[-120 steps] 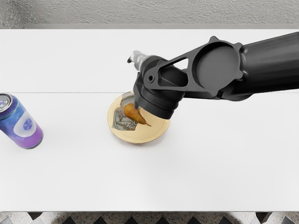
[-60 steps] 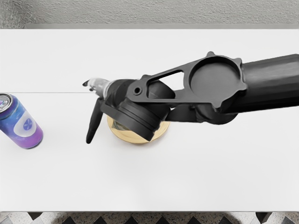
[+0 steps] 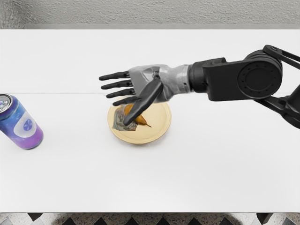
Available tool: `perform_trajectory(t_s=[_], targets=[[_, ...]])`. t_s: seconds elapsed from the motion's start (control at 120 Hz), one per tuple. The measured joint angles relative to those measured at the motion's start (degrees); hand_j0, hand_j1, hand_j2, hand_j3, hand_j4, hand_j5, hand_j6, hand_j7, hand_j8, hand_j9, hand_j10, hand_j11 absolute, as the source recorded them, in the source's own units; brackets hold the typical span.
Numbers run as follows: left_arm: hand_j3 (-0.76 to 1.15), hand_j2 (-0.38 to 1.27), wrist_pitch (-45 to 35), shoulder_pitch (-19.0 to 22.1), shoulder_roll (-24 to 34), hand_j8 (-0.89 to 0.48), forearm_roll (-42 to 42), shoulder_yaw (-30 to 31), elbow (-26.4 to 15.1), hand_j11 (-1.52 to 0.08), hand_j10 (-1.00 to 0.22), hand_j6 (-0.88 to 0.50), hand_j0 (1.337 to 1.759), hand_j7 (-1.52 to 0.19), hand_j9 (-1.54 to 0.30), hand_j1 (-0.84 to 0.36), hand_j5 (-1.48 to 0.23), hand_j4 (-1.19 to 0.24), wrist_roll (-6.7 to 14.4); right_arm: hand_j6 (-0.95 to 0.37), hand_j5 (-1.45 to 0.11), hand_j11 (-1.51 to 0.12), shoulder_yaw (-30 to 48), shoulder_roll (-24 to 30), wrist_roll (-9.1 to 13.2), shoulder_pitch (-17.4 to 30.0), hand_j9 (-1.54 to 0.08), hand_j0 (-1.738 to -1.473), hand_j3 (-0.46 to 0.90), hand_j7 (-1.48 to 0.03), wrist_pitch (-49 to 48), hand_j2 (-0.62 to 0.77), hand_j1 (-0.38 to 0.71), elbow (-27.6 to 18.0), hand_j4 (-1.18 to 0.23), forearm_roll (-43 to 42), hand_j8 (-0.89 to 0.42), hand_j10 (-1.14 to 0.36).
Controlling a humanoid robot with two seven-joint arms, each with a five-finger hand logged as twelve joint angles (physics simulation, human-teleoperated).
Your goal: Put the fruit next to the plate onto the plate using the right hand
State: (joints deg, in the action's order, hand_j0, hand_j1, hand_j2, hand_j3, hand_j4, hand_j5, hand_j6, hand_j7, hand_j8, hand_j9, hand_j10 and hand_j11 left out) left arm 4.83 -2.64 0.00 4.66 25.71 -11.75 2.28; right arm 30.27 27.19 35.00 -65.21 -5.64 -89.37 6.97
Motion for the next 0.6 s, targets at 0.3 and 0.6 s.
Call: perform_trajectory(t_s=[0.3, 0.6], targets=[[0.0, 0.0, 0.0, 0.1, 0.0, 0.0, 0.0, 0.0, -0.1, 0.0, 0.0, 0.0, 1.658, 0.0, 0.0, 0.35, 0.0, 0.0, 0.0, -0.03, -0.05, -0.05, 2.4, 16.3, 0.0, 7.3, -0.05, -1.658, 0.0, -0.05, -20.8, -0.01, -0.31, 0.3, -0.03, 9.7, -0.03, -0.03], [0.0, 0.0, 0.0, 0.1, 0.0, 0.0, -0.1, -0.1, -0.1, 0.0, 0.0, 0.0, 1.658, 0.0, 0.0, 0.35, 0.0, 0.0, 0.0, -0.03, -0.04, -0.04, 2.3, 34.3, 0.0, 12.0, -0.04, -1.658, 0.0, -0.04, -28.9, -0.01, -0.31, 2.6, -0.03, 17.7, -0.03, -0.03]])
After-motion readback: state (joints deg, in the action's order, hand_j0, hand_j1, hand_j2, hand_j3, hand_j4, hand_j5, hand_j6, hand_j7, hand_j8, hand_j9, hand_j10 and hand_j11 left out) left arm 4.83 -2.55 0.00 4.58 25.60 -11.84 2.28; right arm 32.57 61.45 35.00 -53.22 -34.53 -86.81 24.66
